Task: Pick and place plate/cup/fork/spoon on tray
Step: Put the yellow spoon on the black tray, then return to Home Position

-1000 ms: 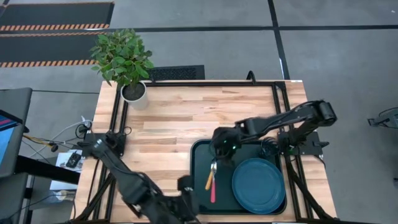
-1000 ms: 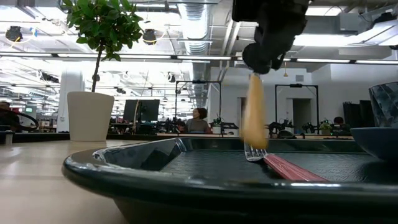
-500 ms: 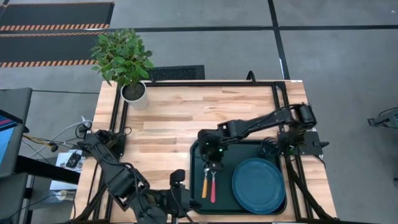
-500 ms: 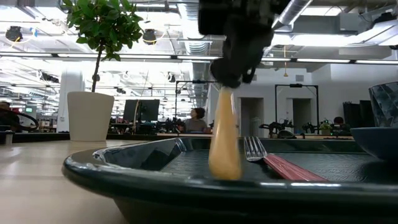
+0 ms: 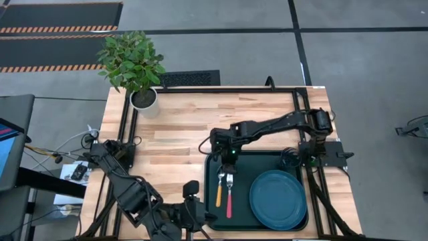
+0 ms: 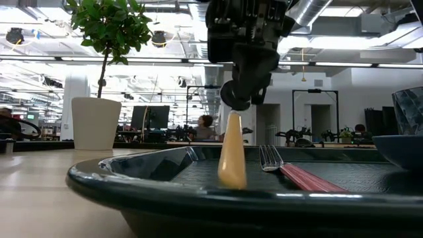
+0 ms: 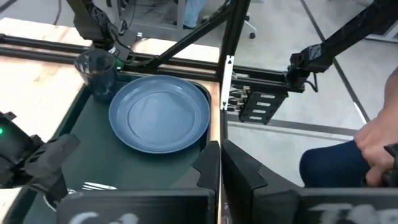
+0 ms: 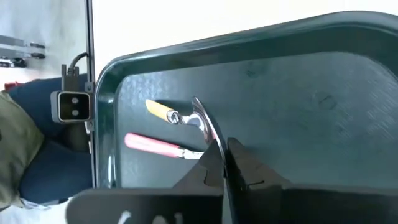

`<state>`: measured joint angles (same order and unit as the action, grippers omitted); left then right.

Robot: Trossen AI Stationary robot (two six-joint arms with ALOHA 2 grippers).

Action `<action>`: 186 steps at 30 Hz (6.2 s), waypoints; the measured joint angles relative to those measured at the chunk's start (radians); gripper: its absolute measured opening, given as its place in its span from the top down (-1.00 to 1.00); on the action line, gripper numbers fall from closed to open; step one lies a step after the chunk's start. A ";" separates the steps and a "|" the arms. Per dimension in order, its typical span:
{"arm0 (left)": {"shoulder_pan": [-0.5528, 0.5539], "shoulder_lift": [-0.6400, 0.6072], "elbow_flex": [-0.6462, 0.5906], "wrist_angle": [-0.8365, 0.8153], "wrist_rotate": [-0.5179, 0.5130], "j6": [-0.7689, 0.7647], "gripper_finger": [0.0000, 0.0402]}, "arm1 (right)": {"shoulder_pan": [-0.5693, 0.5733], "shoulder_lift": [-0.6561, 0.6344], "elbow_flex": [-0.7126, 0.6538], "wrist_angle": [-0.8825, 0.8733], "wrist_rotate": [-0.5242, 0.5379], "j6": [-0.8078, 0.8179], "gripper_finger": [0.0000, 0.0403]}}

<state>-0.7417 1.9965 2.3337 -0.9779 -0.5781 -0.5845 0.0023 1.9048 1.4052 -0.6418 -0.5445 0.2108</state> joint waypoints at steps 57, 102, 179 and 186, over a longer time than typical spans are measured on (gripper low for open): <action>0.025 0.001 0.000 -0.060 -0.051 0.024 1.00 | 0.030 0.113 -0.001 0.089 0.126 -0.019 0.13; 0.207 -0.717 -0.397 0.304 0.454 0.379 1.00 | 0.292 -1.600 -0.466 0.058 0.567 0.244 0.15; 0.186 -1.990 -2.264 0.848 0.284 0.618 1.00 | 0.277 -1.794 -1.396 0.687 0.753 0.181 0.16; 0.174 -1.990 -2.264 0.848 0.283 0.618 1.00 | 0.277 -1.794 -1.396 0.687 0.753 0.181 0.15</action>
<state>-0.5674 0.0063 0.0692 -0.1303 -0.2955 0.0330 0.2790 0.1108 0.0090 0.0448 0.2089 0.3923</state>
